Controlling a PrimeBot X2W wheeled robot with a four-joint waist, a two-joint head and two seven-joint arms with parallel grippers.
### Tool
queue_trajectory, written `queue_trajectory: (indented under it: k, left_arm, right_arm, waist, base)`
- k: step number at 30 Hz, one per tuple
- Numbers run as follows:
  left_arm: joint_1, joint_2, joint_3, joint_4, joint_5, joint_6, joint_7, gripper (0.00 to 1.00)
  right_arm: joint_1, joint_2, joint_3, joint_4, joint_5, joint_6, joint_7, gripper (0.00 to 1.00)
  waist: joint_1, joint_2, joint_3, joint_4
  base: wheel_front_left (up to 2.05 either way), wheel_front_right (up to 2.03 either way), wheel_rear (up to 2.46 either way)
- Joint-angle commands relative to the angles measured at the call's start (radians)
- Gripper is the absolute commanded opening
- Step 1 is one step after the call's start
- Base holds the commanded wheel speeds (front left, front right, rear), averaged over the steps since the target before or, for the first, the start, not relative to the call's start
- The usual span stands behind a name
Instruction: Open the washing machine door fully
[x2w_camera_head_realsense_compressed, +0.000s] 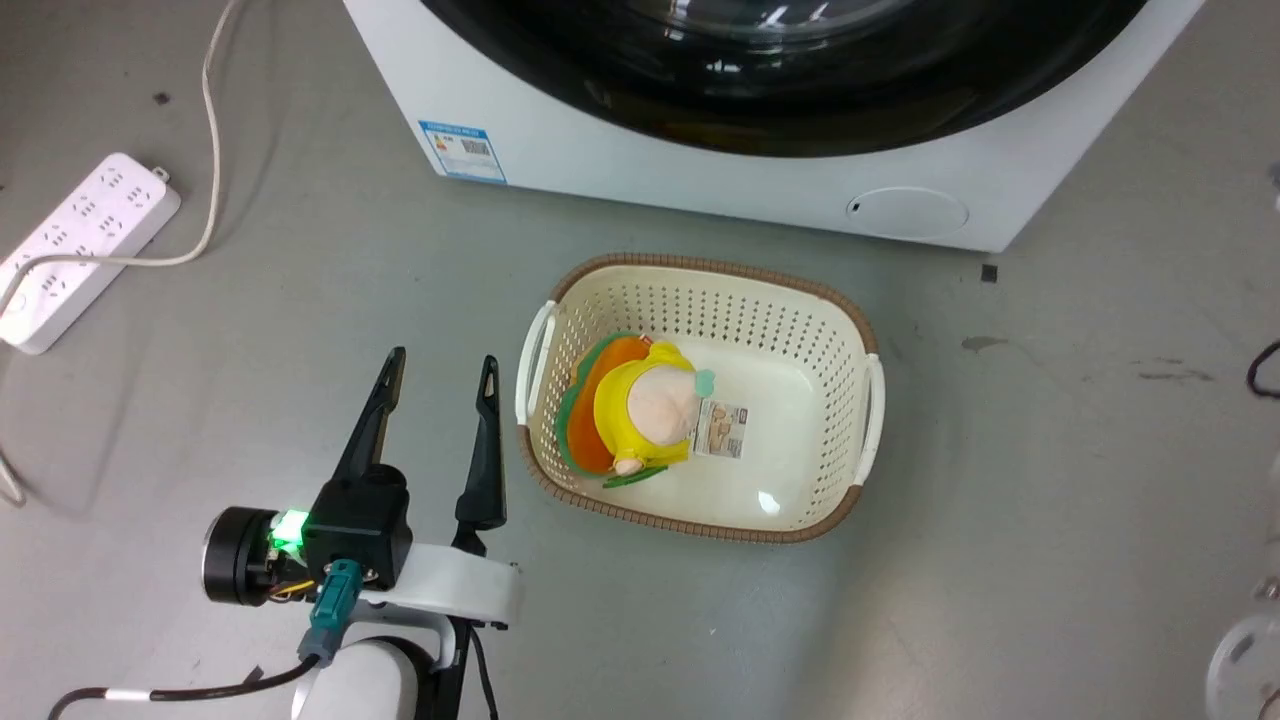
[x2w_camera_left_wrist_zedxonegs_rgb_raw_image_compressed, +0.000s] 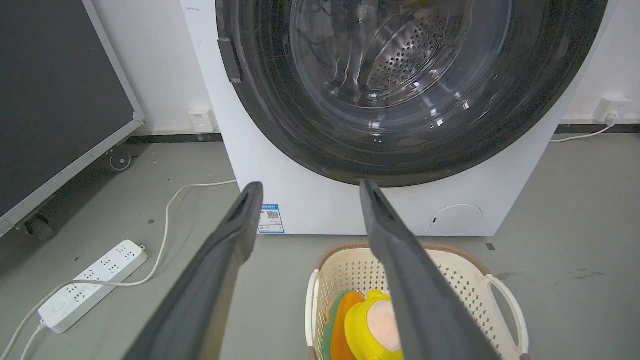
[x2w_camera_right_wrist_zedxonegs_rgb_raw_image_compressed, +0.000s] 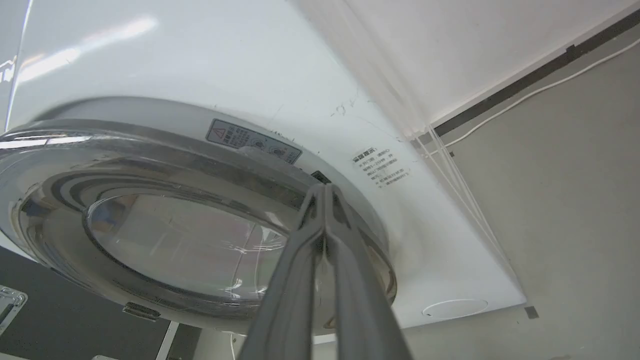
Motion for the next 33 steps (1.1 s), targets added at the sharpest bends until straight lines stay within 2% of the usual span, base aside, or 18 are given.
queue_trajectory:
  k: [1,7,11,16,33]
  left_arm:
    - [-0.016,0.006,-0.004,-0.005,0.001,0.008,-0.009,1.00]
    - [-0.036,0.006,-0.020,-0.007,0.000,0.014,-0.022,1.00]
    - [-0.048,0.006,-0.031,-0.007,-0.002,0.021,-0.030,1.00]
    - [-0.059,0.005,-0.042,-0.007,-0.004,0.028,-0.041,1.00]
    - [-0.111,0.005,-0.078,-0.011,-0.006,0.047,-0.076,1.00]
  right_arm:
    - [-0.043,-0.011,-0.015,0.023,0.017,0.000,0.009,0.00]
    - [-0.161,-0.041,-0.084,0.141,0.017,0.000,0.041,0.00]
    - [-0.250,-0.061,-0.159,0.248,0.054,0.000,0.100,0.00]
    - [-0.352,-0.108,-0.197,0.363,0.049,0.000,0.163,0.00]
    - [-0.601,-0.132,-0.295,0.570,0.087,0.000,0.356,0.00]
  waist:
    - [-0.0001,-0.0001,0.011,0.005]
    - [-0.0001,-0.0001,0.048,0.020]
    - [-0.0001,-0.0001,0.071,0.031]
    - [-0.0001,-0.0001,0.098,0.044]
    - [-0.0001,-0.0001,0.177,0.077]
  base:
    - [0.00,0.00,0.00]
    - [0.00,0.00,0.00]
    - [0.00,0.00,0.00]
    - [0.00,0.00,0.00]
    - [0.00,0.00,0.00]
